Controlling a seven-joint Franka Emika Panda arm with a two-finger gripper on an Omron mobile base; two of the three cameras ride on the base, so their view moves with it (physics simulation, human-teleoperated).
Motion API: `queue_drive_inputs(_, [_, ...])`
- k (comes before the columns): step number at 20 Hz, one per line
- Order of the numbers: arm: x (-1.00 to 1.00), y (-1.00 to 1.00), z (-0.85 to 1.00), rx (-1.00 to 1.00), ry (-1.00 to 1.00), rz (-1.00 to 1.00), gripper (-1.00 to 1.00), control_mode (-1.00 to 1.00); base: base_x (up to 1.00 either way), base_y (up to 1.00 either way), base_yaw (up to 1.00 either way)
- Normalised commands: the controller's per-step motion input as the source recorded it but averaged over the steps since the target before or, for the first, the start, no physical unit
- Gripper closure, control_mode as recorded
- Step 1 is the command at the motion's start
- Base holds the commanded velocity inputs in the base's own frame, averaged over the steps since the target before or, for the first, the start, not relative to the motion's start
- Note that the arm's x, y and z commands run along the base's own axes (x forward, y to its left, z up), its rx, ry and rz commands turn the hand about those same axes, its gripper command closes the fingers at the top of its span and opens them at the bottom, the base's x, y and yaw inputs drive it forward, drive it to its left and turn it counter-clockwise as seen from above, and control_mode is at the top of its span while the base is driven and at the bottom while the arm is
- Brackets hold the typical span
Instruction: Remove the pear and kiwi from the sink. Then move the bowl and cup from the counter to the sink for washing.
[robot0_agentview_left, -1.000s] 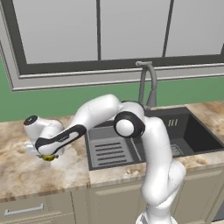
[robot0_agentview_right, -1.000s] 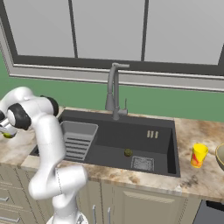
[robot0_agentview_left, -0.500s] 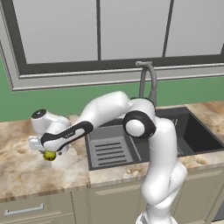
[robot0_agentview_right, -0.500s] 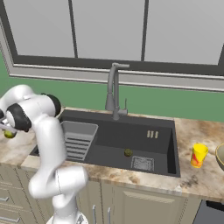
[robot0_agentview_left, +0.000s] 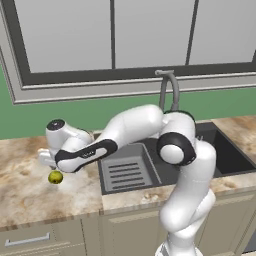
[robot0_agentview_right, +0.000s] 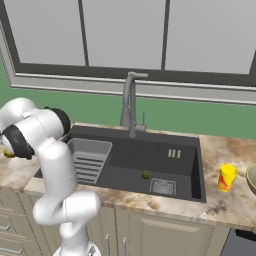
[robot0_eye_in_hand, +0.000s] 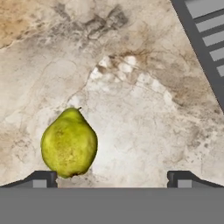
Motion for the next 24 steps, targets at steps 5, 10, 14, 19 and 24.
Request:
queue_drive_inputs(5, [-0.16, -0.26, 0.35, 0.04, -0.10, 0.00, -1.00, -1.00, 0.00, 0.00, 0.00])
queue_drive_inputs(10, [-0.16, -0.29, 0.35, 0.04, -0.08, 0.00, -1.00, -1.00, 0.00, 0.00, 0.00])
queue_drive_inputs(14, [-0.15, -0.30, 0.33, 0.04, -0.04, 0.00, -1.00, -1.00, 0.00, 0.00, 0.00])
queue_drive_inputs(19, [-0.11, -0.39, 0.26, 0.05, 0.00, -0.04, -1.00, -1.00, 0.00, 0.00, 0.00])
queue_drive_inputs(24, [-0.04, -0.42, 0.18, 0.04, 0.02, -0.05, -1.00, -1.00, 0.00, 0.00, 0.00])
